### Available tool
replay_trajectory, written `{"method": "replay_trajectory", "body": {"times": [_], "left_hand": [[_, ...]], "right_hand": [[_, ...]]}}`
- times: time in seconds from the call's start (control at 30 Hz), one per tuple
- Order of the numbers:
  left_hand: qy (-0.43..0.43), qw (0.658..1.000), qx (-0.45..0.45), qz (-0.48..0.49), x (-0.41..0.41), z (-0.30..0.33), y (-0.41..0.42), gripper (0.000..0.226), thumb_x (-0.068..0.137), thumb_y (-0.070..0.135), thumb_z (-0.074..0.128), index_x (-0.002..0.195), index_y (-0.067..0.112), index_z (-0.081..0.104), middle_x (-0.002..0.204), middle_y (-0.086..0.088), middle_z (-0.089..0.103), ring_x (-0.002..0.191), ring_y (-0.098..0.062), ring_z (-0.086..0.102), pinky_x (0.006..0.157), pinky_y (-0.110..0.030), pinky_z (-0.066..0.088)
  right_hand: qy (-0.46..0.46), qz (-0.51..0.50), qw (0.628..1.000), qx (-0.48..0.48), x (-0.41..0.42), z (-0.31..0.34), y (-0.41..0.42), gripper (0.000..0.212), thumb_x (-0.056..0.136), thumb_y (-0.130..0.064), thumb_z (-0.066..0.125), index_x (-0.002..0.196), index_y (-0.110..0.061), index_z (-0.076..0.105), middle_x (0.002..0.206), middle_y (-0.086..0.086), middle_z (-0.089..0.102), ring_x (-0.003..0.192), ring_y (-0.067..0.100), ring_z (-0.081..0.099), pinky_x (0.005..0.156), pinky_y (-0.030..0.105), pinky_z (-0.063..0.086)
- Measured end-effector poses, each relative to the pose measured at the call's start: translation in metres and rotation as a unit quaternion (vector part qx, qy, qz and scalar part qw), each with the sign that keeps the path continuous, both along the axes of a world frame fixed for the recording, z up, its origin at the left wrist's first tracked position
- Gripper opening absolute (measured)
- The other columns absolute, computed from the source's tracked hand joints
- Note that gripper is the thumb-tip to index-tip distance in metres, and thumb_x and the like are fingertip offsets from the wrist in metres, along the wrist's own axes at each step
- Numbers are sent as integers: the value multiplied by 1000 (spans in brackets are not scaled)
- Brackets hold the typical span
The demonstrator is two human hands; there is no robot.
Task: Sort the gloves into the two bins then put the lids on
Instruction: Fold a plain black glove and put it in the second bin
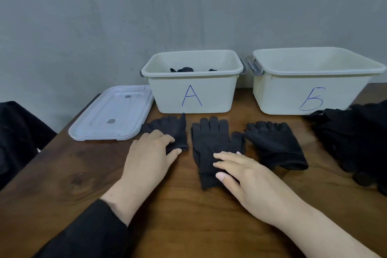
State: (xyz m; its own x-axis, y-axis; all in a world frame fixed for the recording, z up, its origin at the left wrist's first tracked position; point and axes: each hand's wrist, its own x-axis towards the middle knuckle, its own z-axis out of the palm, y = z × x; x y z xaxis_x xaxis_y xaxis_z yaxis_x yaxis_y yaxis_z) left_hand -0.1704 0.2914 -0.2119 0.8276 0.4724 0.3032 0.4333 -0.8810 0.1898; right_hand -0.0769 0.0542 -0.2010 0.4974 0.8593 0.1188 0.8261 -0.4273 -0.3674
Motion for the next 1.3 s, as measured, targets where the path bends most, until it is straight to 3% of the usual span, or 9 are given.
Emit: {"method": "replay_trajectory", "body": {"times": [0.23,0.37,0.5,0.6,0.7,0.83,0.93,1.13,1.3], "left_hand": [[-61,998,20,4,2,0,1,28,99,40,51,102,24,73,94,7,65,85,-19,61,76,-41,49],[-213,974,-78,-16,2,21,-12,24,101,32,51,109,22,71,96,11,66,84,-2,57,75,-11,42],[-328,905,-269,-35,10,53,-53,19,103,28,50,100,33,69,88,22,69,88,8,60,71,-3,39],[-395,826,-395,-77,29,67,-86,22,102,28,53,97,33,73,95,14,74,97,-7,67,88,-26,53],[-407,750,-507,-122,48,69,-116,23,102,31,53,102,24,75,103,-7,75,105,-33,68,95,-57,52],[-375,688,-601,-156,62,66,-148,26,105,23,48,116,11,69,111,-11,73,109,-30,69,99,-52,51],[-348,688,-617,-157,70,56,-155,27,106,22,45,118,14,68,114,-8,73,111,-25,68,100,-49,51],[-291,748,-577,-151,78,44,-151,20,103,18,53,104,14,73,99,-5,76,96,-21,73,88,-39,58],[-156,894,-389,-161,77,33,-136,22,94,33,64,75,26,71,72,7,71,67,-9,67,68,-29,56]], "right_hand": [[50,7,999,10,4,-3,-2,46,105,-50,34,149,-39,44,150,-34,27,110,-42,-5,94,-10,-8],[70,-18,995,61,6,-3,-5,47,102,-55,35,147,-43,44,151,-31,38,139,-16,23,107,1,14],[148,-99,964,197,12,1,-7,43,100,-53,43,138,-42,57,135,-31,56,126,-17,44,95,-3,32],[249,-144,904,316,21,7,-11,41,99,-48,50,134,-32,64,123,-24,67,115,-14,57,95,4,43],[457,-119,780,411,24,15,-15,38,97,-44,56,131,-26,62,121,-6,73,113,9,69,102,34,53],[557,-66,670,486,31,25,-23,40,104,-34,50,139,-16,56,130,8,68,121,25,65,108,47,46],[568,-55,614,546,41,30,-29,34,107,-21,47,139,-11,54,132,12,67,123,29,64,109,50,45],[487,-140,670,542,78,39,-43,36,102,-9,57,137,-16,57,115,7,75,107,26,72,93,49,58],[214,-265,903,262,117,20,-57,39,94,-25,70,132,-23,63,83,-5,72,71,11,64,77,36,58]]}}
